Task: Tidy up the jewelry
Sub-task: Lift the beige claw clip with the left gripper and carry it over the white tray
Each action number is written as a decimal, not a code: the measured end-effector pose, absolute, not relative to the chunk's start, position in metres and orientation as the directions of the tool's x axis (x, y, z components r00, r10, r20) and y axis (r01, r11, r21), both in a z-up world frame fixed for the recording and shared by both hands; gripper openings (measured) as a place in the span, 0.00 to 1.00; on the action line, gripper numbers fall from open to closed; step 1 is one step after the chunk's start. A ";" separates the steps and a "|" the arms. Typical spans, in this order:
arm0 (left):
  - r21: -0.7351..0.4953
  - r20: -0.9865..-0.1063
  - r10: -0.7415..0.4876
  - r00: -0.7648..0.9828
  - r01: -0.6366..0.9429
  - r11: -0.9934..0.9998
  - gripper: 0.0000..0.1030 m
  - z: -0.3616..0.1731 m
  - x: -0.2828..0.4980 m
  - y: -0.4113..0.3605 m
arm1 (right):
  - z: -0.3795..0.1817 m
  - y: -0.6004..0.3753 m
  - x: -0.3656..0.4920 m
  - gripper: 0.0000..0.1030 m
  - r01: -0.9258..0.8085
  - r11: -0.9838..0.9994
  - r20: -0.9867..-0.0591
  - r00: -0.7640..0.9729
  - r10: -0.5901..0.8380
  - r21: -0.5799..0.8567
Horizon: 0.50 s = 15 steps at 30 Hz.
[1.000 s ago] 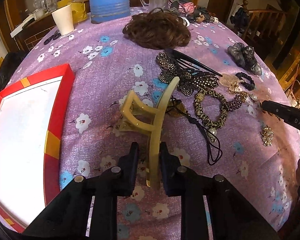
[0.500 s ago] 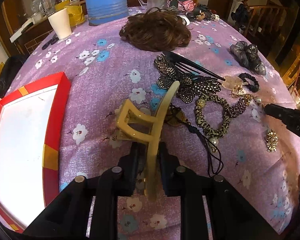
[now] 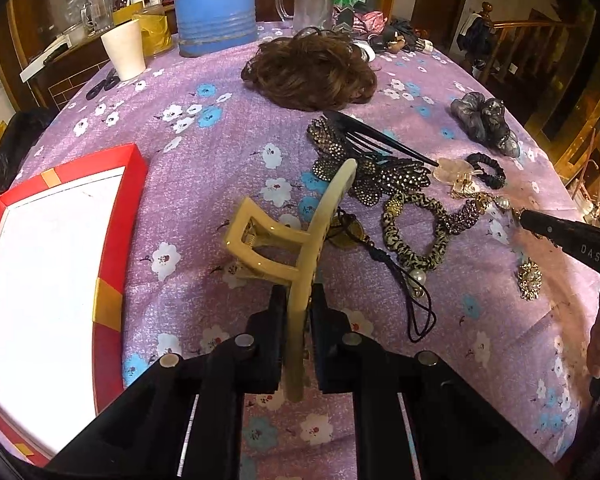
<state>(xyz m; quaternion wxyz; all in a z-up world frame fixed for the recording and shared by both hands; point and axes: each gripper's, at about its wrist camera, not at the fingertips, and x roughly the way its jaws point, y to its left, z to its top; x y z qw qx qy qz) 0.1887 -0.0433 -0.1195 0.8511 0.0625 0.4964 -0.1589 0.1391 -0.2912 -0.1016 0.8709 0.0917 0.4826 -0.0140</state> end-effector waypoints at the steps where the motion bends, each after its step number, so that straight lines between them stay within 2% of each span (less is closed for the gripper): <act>1: -0.049 -0.865 -0.207 0.457 0.333 0.942 0.10 -0.120 0.189 -0.044 | -0.102 -0.292 0.139 0.04 0.115 0.983 -0.842 0.535 0.060 0.143; 2: -0.047 -0.865 -0.206 0.458 0.335 0.941 0.10 -0.121 0.188 -0.044 | -0.102 -0.293 0.138 0.07 0.124 0.982 -0.842 0.536 0.053 0.141; 4: -0.047 -0.866 -0.207 0.456 0.337 0.940 0.10 -0.122 0.188 -0.045 | -0.102 -0.293 0.137 0.35 0.125 0.981 -0.840 0.540 0.056 0.146; 5: -0.047 -0.866 -0.207 0.455 0.337 0.940 0.10 -0.122 0.188 -0.045 | -0.101 -0.293 0.137 0.37 0.130 0.981 -0.839 0.543 0.049 0.141; 12: -0.056 -0.866 -0.209 0.454 0.328 0.943 0.10 -0.123 0.189 -0.043 | -0.099 -0.292 0.144 0.37 0.126 0.983 -0.837 0.546 0.040 0.130; 15: -0.061 -0.866 -0.211 0.453 0.324 0.944 0.10 -0.122 0.190 -0.041 | -0.102 -0.291 0.147 0.20 0.119 0.985 -0.846 0.531 0.040 0.121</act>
